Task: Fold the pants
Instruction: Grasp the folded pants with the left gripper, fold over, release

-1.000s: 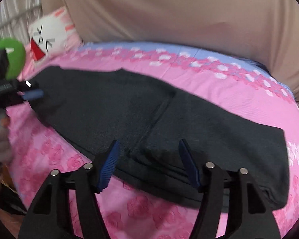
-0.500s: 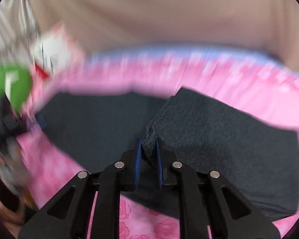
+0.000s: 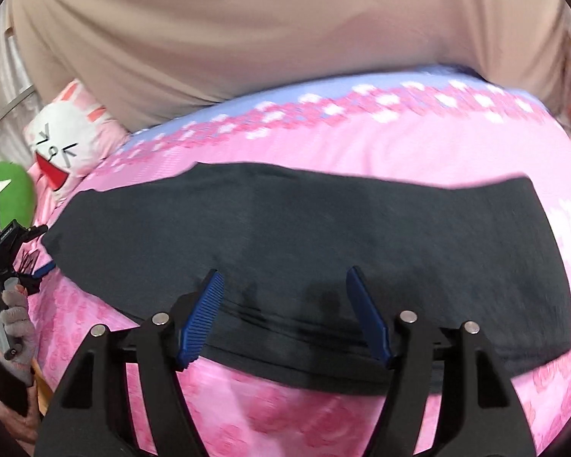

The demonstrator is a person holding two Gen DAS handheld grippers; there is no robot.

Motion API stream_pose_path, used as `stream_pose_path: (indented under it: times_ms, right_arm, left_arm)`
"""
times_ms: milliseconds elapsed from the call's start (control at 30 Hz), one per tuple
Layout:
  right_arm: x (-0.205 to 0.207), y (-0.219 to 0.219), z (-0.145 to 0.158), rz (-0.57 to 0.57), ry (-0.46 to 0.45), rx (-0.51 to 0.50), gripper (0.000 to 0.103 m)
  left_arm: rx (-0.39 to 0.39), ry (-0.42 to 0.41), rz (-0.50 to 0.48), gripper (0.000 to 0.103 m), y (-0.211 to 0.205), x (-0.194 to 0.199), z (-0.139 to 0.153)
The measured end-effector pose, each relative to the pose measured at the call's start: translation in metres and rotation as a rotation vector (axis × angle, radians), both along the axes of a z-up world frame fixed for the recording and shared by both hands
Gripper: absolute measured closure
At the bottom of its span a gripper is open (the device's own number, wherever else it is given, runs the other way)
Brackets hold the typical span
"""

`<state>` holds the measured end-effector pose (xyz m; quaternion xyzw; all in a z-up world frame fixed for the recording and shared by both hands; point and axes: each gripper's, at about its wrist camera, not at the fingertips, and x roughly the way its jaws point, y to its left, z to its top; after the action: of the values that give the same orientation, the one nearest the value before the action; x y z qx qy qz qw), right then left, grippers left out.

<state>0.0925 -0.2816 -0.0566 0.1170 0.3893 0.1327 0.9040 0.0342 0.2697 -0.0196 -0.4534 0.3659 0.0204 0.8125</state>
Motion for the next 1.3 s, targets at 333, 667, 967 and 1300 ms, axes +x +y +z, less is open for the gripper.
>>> stream_pose_path:
  times_ms: [333, 667, 967, 1300]
  right_arm:
    - [-0.005, -0.052, -0.013, -0.096, -0.012, 0.22, 0.038]
    - [-0.005, -0.054, -0.014, -0.068, -0.013, 0.265, 0.033]
    - [-0.003, -0.063, -0.017, -0.035, 0.012, 0.358, 0.032]
    - [0.025, -0.017, -0.006, 0.172, 0.163, 0.56, 0.02]
  left_arm:
    - [0.233, -0.181, -0.163, 0.089, -0.077, 0.011, 0.107]
    - [0.36, -0.222, -0.646, 0.086, -0.299, 0.024, 0.114]
    - [0.293, -0.092, -0.749, 0.027, -0.329, 0.025, 0.064]
    - [0.447, -0.188, -0.514, 0.016, -0.244, -0.018, 0.117]
